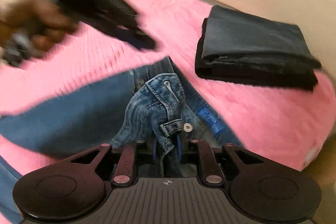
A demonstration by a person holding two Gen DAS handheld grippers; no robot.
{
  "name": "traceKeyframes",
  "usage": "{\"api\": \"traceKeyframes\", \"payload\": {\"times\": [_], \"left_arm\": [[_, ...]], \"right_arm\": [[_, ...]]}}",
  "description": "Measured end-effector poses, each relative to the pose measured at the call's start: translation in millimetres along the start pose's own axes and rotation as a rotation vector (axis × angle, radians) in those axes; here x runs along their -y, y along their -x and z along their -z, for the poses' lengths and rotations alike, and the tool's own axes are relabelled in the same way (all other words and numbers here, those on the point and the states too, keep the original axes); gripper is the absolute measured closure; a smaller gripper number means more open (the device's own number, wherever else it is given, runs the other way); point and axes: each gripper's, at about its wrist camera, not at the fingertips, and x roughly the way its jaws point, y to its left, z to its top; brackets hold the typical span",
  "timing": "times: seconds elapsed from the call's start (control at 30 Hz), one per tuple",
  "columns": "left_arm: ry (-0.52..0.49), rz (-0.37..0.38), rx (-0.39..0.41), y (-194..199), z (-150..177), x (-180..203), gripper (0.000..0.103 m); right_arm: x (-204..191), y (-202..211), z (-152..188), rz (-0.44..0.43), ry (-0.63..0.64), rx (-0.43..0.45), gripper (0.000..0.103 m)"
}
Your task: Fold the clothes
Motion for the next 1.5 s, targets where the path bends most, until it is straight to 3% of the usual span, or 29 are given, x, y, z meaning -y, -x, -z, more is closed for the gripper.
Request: {"api": "traceKeyframes", "payload": {"times": [0.03,0.07,0.1,0.17,0.37,0.4,0.43,0.47,0.57,0.63,0.77,0.9,1.17,1.2,1.23,1.27,1.3,1.37,1.5], "left_arm": [[0.033,-0.024,-0.009,8,12,-14,0.073],[0.060,-0.040,-0.019,14,25,-23,0.072],[0.084,-0.054,-0.030,20,38,-32,0.071],[0.124,-0.084,-0.046,27,68,-46,0.070],[0.215,-0.144,-0.096,33,142,-69,0.068],[0.206,-0.146,-0.100,31,148,-67,0.068],[0.185,-0.142,-0.104,27,153,-63,0.068],[0.159,-0.136,-0.108,24,156,-58,0.068],[0.034,-0.089,-0.099,11,158,-28,0.068],[-0.051,-0.033,-0.090,-2,151,-3,0.063],[-0.220,0.040,-0.077,-37,132,43,0.053],[-0.371,0.020,-0.104,-73,117,72,0.052],[-0.439,0.086,-0.162,-92,116,77,0.065],[-0.441,0.085,-0.166,-90,119,76,0.065],[-0.441,0.084,-0.172,-89,121,74,0.065],[-0.439,0.081,-0.172,-88,124,72,0.065],[-0.438,0.078,-0.164,-85,125,72,0.064],[-0.441,0.074,-0.143,-78,126,71,0.067],[-0.402,0.065,-0.147,-81,121,64,0.067]], "right_arm": [[-1,-18,-3,0.042,0.016,-0.054,0.034],[-1,-35,-6,0.081,0.029,-0.104,0.016],[1,-45,-6,0.078,0.018,-0.114,0.011],[8,-49,-7,0.014,-0.020,-0.122,0.010],[42,-23,-8,-0.129,-0.108,-0.018,0.011],[50,-25,-10,-0.167,-0.118,-0.032,0.016],[60,-29,-12,-0.210,-0.144,-0.045,0.037],[72,-33,-15,-0.253,-0.172,-0.056,0.044],[104,-38,-18,-0.294,-0.302,-0.049,0.045],[115,-45,-17,-0.257,-0.315,-0.081,0.045],[105,-59,-1,-0.303,-0.212,-0.171,0.045],[89,-62,12,-0.360,-0.115,-0.234,0.045],[80,-69,27,-0.407,0.123,-0.334,0.045],[75,-71,26,-0.397,0.164,-0.349,0.052],[72,-74,26,-0.386,0.191,-0.362,0.067],[68,-76,25,-0.383,0.220,-0.372,0.094],[62,-74,23,-0.350,0.257,-0.368,0.103],[58,-63,14,-0.307,0.274,-0.308,0.103],[78,-29,-12,-0.160,0.097,-0.090,0.103]]}}
